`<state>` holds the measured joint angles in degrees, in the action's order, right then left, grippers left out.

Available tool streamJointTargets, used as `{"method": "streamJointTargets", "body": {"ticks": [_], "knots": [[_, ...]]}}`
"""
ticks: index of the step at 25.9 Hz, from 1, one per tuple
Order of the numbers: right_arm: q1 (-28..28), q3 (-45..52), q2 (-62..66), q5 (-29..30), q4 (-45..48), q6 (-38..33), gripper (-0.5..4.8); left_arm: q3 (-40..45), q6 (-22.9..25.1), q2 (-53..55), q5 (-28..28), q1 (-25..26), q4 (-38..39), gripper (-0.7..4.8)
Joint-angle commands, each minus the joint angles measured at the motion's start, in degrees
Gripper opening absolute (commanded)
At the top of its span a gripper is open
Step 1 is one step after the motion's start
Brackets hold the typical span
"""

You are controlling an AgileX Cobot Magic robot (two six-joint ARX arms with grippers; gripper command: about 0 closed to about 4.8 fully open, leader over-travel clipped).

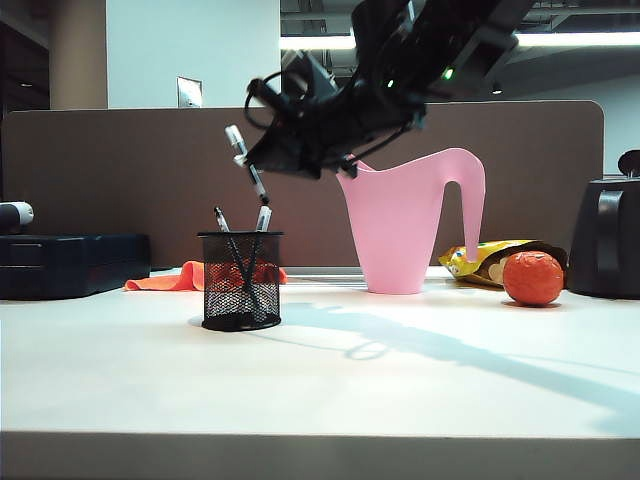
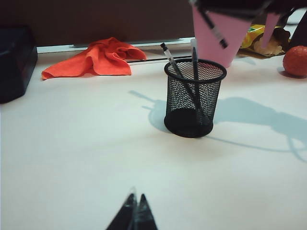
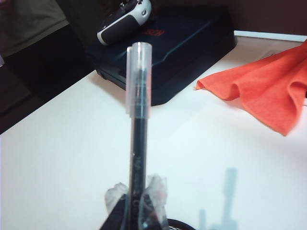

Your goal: Pick up a few water-based pens and put them in the pen basket.

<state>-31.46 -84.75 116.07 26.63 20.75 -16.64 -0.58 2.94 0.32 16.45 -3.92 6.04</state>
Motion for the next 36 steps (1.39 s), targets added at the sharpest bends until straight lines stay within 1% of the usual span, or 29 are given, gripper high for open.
{"method": "streamJointTargets", "body": {"ticks": [1, 4, 10, 11, 13, 17, 19, 27, 30, 32, 33, 34, 36], "knots": [[-0.70, -0.35, 1.51, 0.42, 5.55, 0.17, -0.09, -0.11, -0.15, 0.04, 0.09, 0.04, -0.52, -0.04], [-0.94, -0.37, 2.99, 0.09, 6.73, 0.20, -0.09, -0.11, -0.15, 0.04, 0.07, 0.04, -0.52, -0.04], [-1.20, -0.33, 3.89, 0.28, 4.26, 0.22, -0.08, -0.11, -0.15, 0.04, 0.07, 0.07, -0.52, -0.04], [-1.18, -0.33, 3.89, 0.28, 4.24, 0.24, -0.05, -0.11, -0.15, 0.04, 0.07, 0.07, -0.52, -0.04], [-1.14, -0.35, 3.89, 0.26, 4.28, 0.72, 0.22, -0.11, -0.15, 0.04, 0.07, 0.07, -0.52, -0.04], [-1.16, -0.35, 3.89, 0.09, 4.26, 1.88, 0.33, -0.11, -0.15, 0.04, -0.35, 0.07, -0.52, -0.04], [-1.16, -0.35, 3.89, 0.09, 4.26, 1.88, 0.55, -0.11, -0.15, 0.04, -0.35, 0.07, -0.52, -0.04], [-1.16, -0.35, 3.89, 0.09, 2.40, 1.90, 0.55, -0.11, -0.15, 0.04, -0.35, 0.07, -0.52, -0.04], [-1.14, -0.35, 3.72, 0.35, 2.21, 1.88, 0.52, -0.11, -0.15, 0.07, -0.35, 0.07, -0.52, -0.04], [-1.14, -0.39, 3.67, -0.04, 2.27, 1.88, 0.37, -0.11, -0.15, 0.07, -0.35, 0.07, -0.52, -0.04], [-1.14, -0.39, 3.54, -0.13, 2.36, 1.97, -0.09, -0.11, -0.15, 0.07, -0.35, 0.07, -0.52, -0.04], [-1.09, -0.39, 3.30, -0.22, 2.71, 2.05, -0.10, -0.11, -0.15, 0.07, -0.35, 0.07, -0.52, -0.04], [-0.74, -0.42, 2.78, -3.72, 3.58, 2.21, -0.09, -0.11, -0.15, 0.04, -0.35, 0.07, -0.52, -0.04]]}}
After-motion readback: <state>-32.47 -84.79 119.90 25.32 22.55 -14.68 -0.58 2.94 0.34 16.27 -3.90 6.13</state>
